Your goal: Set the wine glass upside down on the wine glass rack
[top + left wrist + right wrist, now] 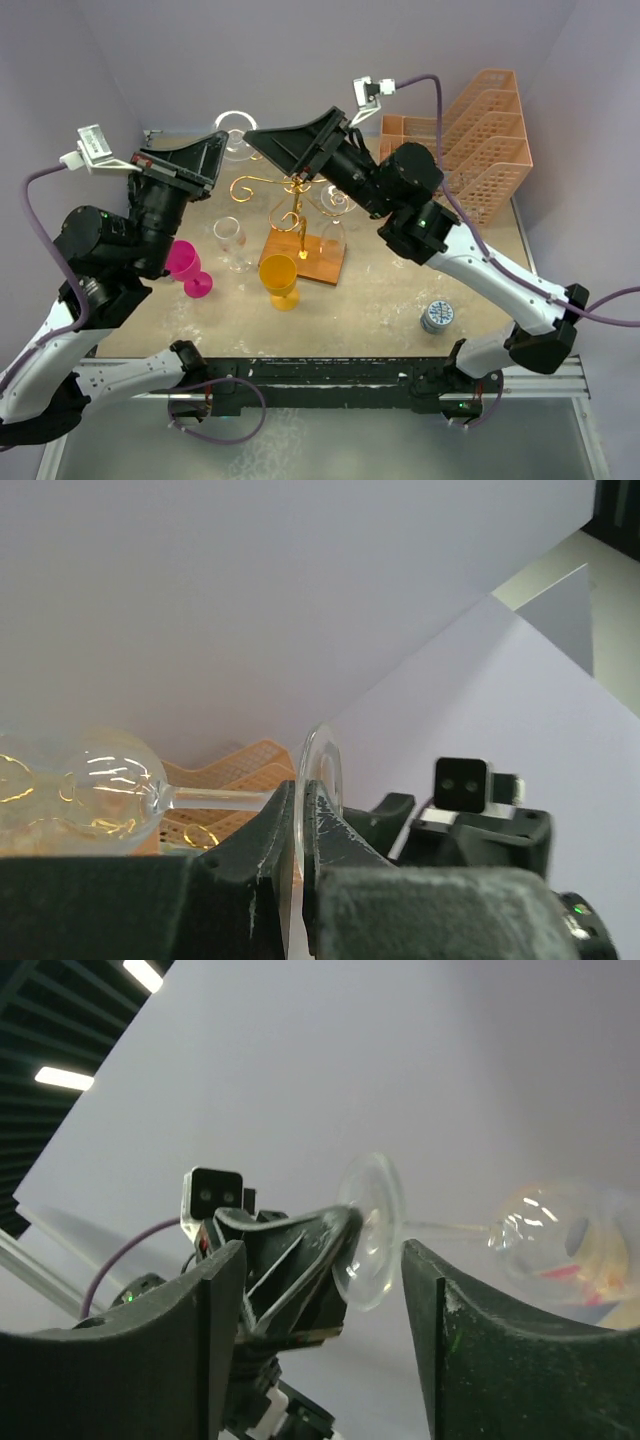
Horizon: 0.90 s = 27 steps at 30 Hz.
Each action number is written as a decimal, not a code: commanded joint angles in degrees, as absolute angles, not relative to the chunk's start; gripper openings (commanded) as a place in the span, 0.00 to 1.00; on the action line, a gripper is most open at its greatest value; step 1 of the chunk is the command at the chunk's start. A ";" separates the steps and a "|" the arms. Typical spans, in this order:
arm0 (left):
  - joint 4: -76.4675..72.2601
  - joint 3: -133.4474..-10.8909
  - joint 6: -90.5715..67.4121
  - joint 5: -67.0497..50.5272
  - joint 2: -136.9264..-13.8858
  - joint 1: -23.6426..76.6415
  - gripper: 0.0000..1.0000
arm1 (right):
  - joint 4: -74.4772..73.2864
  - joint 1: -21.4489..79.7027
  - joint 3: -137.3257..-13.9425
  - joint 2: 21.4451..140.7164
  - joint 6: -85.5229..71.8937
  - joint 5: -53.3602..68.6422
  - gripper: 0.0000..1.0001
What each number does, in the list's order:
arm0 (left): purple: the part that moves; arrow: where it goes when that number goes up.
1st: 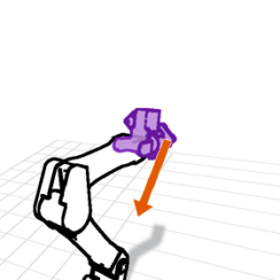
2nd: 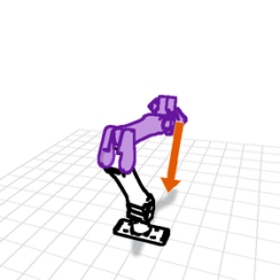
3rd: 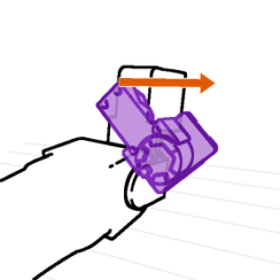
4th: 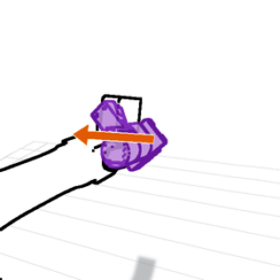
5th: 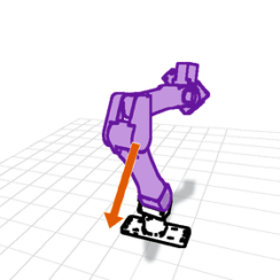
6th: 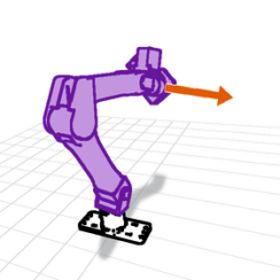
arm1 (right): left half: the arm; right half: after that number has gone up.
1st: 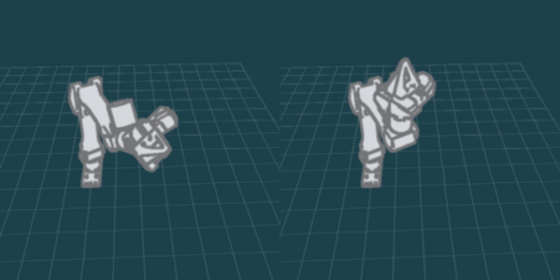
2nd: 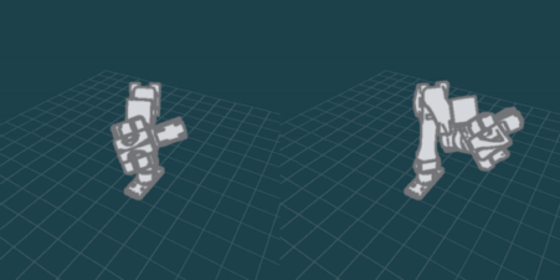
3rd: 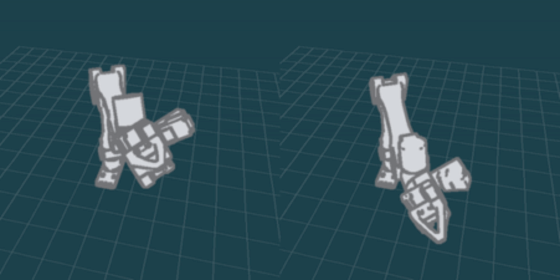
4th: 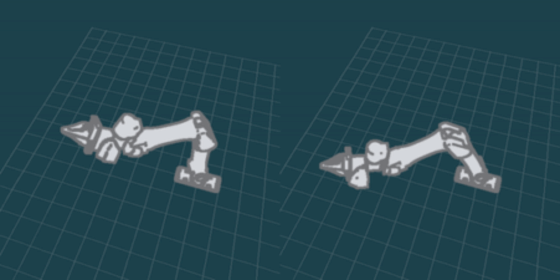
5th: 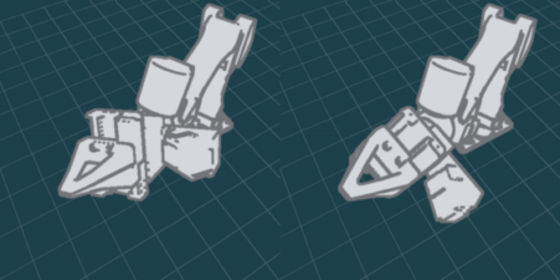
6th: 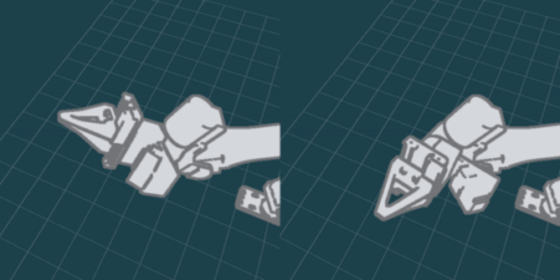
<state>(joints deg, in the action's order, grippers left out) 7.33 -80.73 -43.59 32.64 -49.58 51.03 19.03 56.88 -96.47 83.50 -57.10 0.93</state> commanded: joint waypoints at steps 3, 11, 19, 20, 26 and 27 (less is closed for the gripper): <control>1.73 -84.31 -35.01 37.52 -52.57 50.93 0.00 | 23.49 56.87 -89.41 71.30 -50.73 -5.90 0.75; 4.44 -86.53 -32.40 43.12 -57.65 50.98 0.00 | 24.65 56.92 -78.84 60.12 -48.86 -9.76 0.78; 2.92 -80.82 -32.83 54.26 -58.32 50.82 0.00 | 24.50 56.93 -71.76 54.11 -49.77 -9.47 0.76; 3.92 -80.96 -33.35 54.31 -58.68 50.71 0.00 | 24.44 56.95 -70.98 53.63 -50.27 -9.57 0.76; 6.58 -77.94 -38.10 51.35 -59.47 48.98 0.00 | 23.75 56.95 -67.22 50.80 -51.99 -12.52 0.73; 6.62 -77.40 -38.69 49.83 -59.54 48.10 0.00 | 24.22 56.94 -66.66 50.16 -52.21 -12.21 0.73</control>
